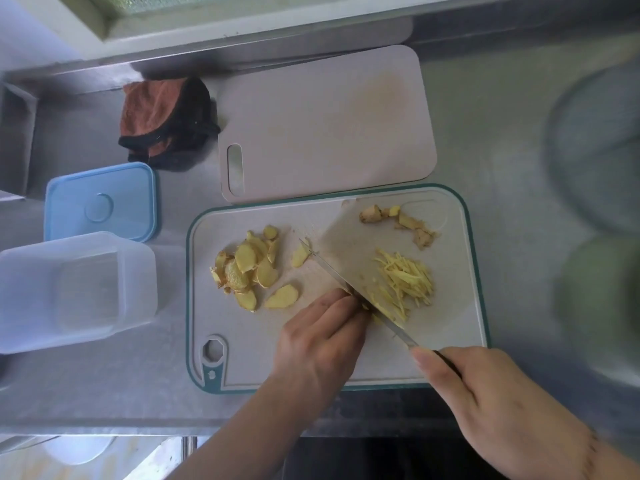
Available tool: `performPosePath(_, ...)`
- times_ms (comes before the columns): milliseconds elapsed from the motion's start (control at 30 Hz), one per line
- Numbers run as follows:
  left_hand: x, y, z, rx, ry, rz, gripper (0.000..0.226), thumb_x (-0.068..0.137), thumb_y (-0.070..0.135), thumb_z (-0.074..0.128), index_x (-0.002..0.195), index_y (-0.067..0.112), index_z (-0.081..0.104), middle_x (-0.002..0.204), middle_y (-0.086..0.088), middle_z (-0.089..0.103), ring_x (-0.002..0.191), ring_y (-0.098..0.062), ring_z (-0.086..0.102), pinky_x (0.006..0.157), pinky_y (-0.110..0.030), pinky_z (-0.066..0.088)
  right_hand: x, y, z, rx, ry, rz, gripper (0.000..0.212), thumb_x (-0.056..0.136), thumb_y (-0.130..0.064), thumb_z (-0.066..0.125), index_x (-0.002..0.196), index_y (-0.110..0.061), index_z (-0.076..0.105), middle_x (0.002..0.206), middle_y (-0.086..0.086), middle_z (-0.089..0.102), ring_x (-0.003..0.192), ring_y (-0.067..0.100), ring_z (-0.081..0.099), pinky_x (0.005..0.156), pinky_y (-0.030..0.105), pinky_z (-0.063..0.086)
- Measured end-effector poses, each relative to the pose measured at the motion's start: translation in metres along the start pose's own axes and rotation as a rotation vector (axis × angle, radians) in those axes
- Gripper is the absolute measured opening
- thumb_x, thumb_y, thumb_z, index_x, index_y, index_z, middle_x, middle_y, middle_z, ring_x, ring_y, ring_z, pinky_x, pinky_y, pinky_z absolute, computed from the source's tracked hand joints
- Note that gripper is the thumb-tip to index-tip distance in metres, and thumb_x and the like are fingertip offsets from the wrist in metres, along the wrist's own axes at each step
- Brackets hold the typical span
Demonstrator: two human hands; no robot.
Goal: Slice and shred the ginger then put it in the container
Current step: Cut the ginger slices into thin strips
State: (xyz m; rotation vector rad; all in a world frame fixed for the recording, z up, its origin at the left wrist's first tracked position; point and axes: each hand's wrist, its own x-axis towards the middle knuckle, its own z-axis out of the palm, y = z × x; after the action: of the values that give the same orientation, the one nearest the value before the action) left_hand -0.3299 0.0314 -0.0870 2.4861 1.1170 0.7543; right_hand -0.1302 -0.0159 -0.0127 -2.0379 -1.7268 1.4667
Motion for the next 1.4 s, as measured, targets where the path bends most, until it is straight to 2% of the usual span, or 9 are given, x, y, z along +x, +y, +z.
performPosePath(100,0.001,0.0,0.001,-0.009,0.016,0.01,0.009,0.085,-0.004,0.075,0.091,0.001,0.078,0.099,-0.011,0.074,0.104,-0.023,0.071,0.094,-0.03,0.056,0.0,-0.005,-0.001,-0.004,-0.018,0.037,0.066,0.081,-0.074,0.012,0.052,-0.018,0.032,0.05,-0.006,0.045,0.048,0.012,0.04,0.047,0.021,0.03)
performPosePath(200,0.0,0.0,0.001,-0.005,0.026,0.01,0.007,0.087,-0.002,0.074,0.091,0.002,0.078,0.101,-0.011,0.075,0.106,-0.023,0.07,0.096,-0.028,0.056,0.004,-0.007,0.004,-0.023,-0.039,0.032,0.059,0.078,-0.071,0.015,0.053,-0.02,0.031,0.05,-0.01,0.046,0.048,0.011,0.041,0.047,0.021,0.031)
performPosePath(400,-0.003,-0.002,0.002,0.023,-0.003,0.014,0.008,0.09,0.002,0.073,0.096,0.003,0.078,0.104,-0.012,0.074,0.106,-0.024,0.07,0.092,-0.036,0.058,0.008,0.001,0.001,0.023,0.022,0.029,0.065,0.084,-0.073,0.016,0.051,-0.019,0.03,0.047,-0.004,0.041,0.044,0.012,0.037,0.044,0.019,0.029)
performPosePath(600,-0.005,-0.005,-0.001,0.054,-0.051,0.035,0.009,0.086,-0.001,0.075,0.093,0.003,0.078,0.101,-0.01,0.074,0.103,-0.025,0.07,0.096,-0.033,0.056,0.007,0.006,0.0,0.016,0.088,0.034,0.067,0.073,-0.08,0.015,0.049,-0.019,0.03,0.045,-0.003,0.041,0.043,0.013,0.037,0.042,0.018,0.029)
performPosePath(800,-0.005,-0.004,-0.001,0.037,-0.042,0.015,0.009,0.086,0.0,0.074,0.094,0.003,0.078,0.102,-0.01,0.074,0.104,-0.025,0.07,0.096,-0.033,0.056,0.003,0.004,0.0,0.096,0.037,-0.012,0.064,0.074,-0.082,0.019,0.057,-0.025,0.04,0.044,-0.002,0.035,0.042,0.01,0.034,0.042,0.018,0.024)
performPosePath(1000,-0.003,-0.003,0.0,0.015,-0.007,0.016,0.009,0.09,0.0,0.071,0.092,0.003,0.079,0.103,-0.01,0.075,0.105,-0.023,0.071,0.096,-0.029,0.055,-0.001,0.007,0.001,0.036,0.025,-0.012,0.07,0.074,-0.083,0.015,0.054,-0.018,0.031,0.048,-0.001,0.037,0.045,0.01,0.035,0.045,0.02,0.026)
performPosePath(1167,-0.004,-0.002,0.002,-0.003,0.007,-0.002,0.01,0.091,0.0,0.071,0.096,0.003,0.079,0.106,-0.01,0.075,0.109,-0.022,0.07,0.094,-0.032,0.057,0.0,0.006,0.004,0.039,-0.003,0.017,0.069,0.074,-0.082,0.013,0.054,-0.019,0.029,0.048,-0.001,0.038,0.045,0.011,0.034,0.045,0.021,0.027)
performPosePath(1267,-0.005,-0.002,0.002,0.008,0.007,0.001,0.009,0.091,0.0,0.071,0.096,0.002,0.079,0.107,-0.011,0.075,0.109,-0.023,0.07,0.092,-0.034,0.058,0.007,0.0,0.006,0.022,-0.001,0.031,0.066,0.082,-0.075,0.011,0.053,-0.02,0.033,0.047,-0.002,0.041,0.045,0.011,0.038,0.046,0.023,0.03)
performPosePath(1400,-0.005,-0.002,0.003,0.016,0.018,0.004,0.008,0.09,0.0,0.073,0.095,0.002,0.078,0.106,-0.011,0.074,0.108,-0.024,0.07,0.093,-0.035,0.057,0.015,-0.005,0.006,-0.009,0.023,0.033,0.062,0.079,-0.071,0.016,0.053,-0.019,0.038,0.044,0.0,0.038,0.045,0.011,0.041,0.048,0.025,0.033)
